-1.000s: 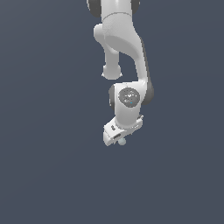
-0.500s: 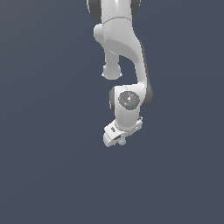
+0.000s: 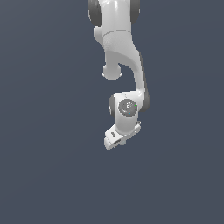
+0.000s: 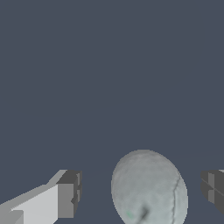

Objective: Pick up the object and move it to a goal position.

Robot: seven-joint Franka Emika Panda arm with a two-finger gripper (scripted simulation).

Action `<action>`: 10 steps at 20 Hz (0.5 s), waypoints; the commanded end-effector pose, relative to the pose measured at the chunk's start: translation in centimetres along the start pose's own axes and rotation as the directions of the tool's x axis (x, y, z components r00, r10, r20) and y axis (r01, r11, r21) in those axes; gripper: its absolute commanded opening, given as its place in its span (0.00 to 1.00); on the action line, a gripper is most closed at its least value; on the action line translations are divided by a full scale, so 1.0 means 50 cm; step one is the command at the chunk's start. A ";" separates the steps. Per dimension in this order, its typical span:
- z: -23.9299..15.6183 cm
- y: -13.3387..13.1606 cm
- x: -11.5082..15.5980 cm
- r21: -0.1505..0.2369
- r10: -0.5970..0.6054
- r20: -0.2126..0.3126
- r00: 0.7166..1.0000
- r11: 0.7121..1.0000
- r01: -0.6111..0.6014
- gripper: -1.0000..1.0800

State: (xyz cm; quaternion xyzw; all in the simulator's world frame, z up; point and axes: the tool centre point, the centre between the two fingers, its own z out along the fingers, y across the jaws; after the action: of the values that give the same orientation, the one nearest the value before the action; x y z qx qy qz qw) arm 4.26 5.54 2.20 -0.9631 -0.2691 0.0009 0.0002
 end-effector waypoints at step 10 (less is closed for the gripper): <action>0.002 0.001 0.002 -0.001 0.000 -0.002 1.000 1.000 0.000 0.00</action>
State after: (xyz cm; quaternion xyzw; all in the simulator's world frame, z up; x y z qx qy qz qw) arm 4.37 5.54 2.11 -0.9631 -0.2692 0.0001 -0.0001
